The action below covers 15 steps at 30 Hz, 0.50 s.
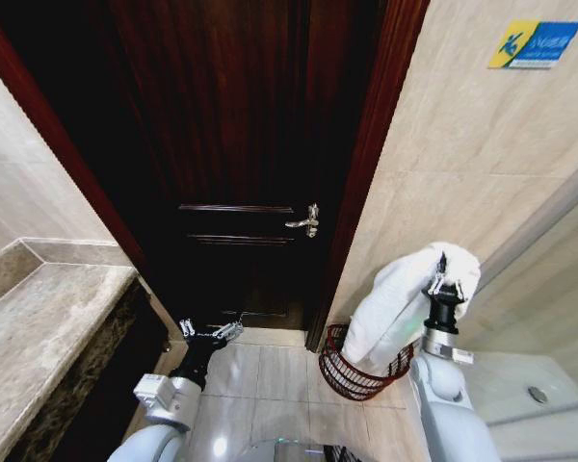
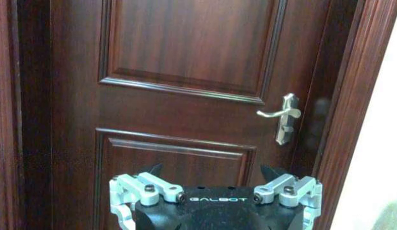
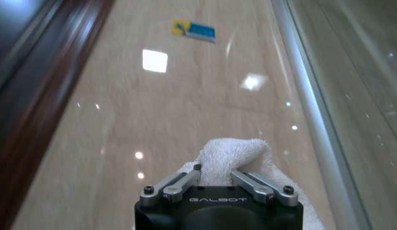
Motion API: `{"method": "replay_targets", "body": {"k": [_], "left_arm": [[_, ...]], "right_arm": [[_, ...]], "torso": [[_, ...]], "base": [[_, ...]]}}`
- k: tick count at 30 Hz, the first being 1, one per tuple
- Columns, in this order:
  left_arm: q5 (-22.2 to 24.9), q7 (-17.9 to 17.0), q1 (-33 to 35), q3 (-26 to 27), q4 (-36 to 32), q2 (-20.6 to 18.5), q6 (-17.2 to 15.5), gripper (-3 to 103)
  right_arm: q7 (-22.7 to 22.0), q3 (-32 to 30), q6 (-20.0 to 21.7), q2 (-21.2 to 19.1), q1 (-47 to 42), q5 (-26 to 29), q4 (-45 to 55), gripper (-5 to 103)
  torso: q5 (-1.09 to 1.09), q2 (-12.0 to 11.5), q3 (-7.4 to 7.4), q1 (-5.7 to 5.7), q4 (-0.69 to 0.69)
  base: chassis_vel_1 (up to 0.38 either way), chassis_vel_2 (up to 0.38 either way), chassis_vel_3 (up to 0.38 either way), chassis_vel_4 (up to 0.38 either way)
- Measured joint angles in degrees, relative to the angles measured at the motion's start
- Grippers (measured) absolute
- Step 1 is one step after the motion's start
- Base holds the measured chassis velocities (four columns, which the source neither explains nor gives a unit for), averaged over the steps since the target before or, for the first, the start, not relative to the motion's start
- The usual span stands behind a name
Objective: Discard the used towel into the hamper.
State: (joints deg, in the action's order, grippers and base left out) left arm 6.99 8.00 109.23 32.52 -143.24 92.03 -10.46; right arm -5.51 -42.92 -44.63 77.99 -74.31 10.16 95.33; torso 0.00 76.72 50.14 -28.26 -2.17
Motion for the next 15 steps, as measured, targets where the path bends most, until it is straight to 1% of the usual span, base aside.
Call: {"method": "replay_targets", "body": {"k": [2,8,15], "left_arm": [[0.00,0.00,0.00,0.00,0.00,-0.01,0.01,100],[0.00,0.00,0.00,0.00,0.00,0.00,0.00,100],[0.00,0.00,0.00,0.00,0.00,0.00,0.00,100]], "right_arm": [[0.01,-0.38,-1.01,-0.74,0.90,0.18,-3.25,5],[-0.07,0.26,-1.89,-1.65,2.25,0.10,-6.23,5],[-0.09,3.35,-2.58,-1.90,4.84,-0.45,-10.70,5]], "torso": [[0.01,0.00,0.00,0.00,0.00],[-0.01,0.00,0.00,0.00,-0.01],[-0.01,0.00,0.00,0.00,-0.01]], "base": [[0.000,0.000,0.000,0.000],[0.000,0.000,0.000,0.000],[0.000,0.000,0.000,0.000]]}}
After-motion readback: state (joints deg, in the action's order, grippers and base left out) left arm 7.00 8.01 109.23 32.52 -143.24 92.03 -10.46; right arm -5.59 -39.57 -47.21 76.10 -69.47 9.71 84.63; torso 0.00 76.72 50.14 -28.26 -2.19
